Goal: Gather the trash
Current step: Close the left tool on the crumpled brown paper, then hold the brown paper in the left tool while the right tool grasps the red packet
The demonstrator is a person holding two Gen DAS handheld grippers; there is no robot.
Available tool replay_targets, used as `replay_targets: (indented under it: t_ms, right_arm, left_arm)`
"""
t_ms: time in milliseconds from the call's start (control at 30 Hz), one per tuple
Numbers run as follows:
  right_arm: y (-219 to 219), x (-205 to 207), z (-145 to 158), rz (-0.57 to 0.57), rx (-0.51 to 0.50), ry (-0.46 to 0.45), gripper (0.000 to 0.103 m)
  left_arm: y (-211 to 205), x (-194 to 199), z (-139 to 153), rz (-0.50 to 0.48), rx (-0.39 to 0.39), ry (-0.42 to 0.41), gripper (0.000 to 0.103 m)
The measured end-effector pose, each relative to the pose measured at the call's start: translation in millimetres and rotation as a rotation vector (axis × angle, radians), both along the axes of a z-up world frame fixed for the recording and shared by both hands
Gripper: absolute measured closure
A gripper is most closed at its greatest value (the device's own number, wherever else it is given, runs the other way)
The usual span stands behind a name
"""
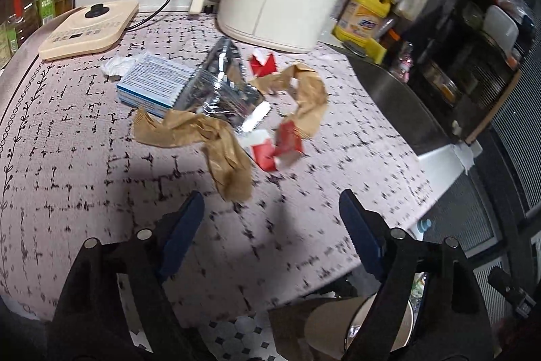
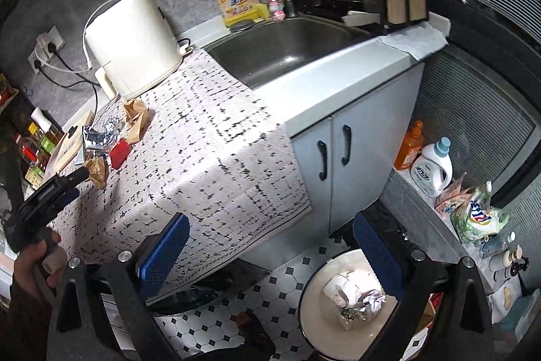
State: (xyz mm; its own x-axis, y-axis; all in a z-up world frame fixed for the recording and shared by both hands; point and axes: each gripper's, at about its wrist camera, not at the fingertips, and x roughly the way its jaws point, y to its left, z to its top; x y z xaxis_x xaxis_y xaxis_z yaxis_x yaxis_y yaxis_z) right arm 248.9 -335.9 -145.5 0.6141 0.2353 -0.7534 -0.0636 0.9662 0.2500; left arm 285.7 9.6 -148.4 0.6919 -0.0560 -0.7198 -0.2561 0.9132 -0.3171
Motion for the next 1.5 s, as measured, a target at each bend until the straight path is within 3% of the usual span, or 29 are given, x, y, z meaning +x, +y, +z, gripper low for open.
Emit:
replay_targets:
  t_ms: [167, 333, 433, 467, 567, 967, 1167, 1500]
  right_arm:
    - [22.2, 13.1, 0.7, 0.011, -0.022, 0.012, 0.008]
    - [47.1, 26.8, 2.4, 0.029, -0.037, 0.02, 0.008]
    - [69.1, 35.3, 5.1, 0.06, -0.047, 0.016, 0.008]
    - [75.4, 37.6, 6.2, 0.071, -0.051, 0.014, 0.008]
    - [98.8, 46.9, 8.8, 0.111, -0.054, 0.002, 0.008]
    - [192.1, 84.6, 3.7, 0.223, 0.024, 0.01, 0.017]
    - [230.8, 107.1, -6.2, 0.255, 0.147, 0.079, 0.03]
    - [270.0, 140.2, -32.0, 0.196, 0.233, 0.182, 0.033]
  left_arm:
    - [14.8, 19.1, -15.3, 0.01, -0.009, 0.033, 0.029]
    - [17.2, 31.5, -24.0, -0.02, 0.032, 0.036, 0.033]
    - [19.5, 36.0, -30.4, -0.032, 0.052, 0.051, 0.049]
    - [19.5, 37.1, -31.4, -0.044, 0.057, 0.058, 0.064]
    - [24.1, 35.4, -32.1, -0.084, 0.032, 0.057, 0.086]
    - [68.4, -5.8, -2.1, -0.141, 0.013, 0.012, 0.089]
    - [107.4, -19.7, 9.4, -0.09, 0.022, -0.013, 0.089]
    - [171.2, -49.0, 17.8, 0.045, 0.04, -0.014, 0.089]
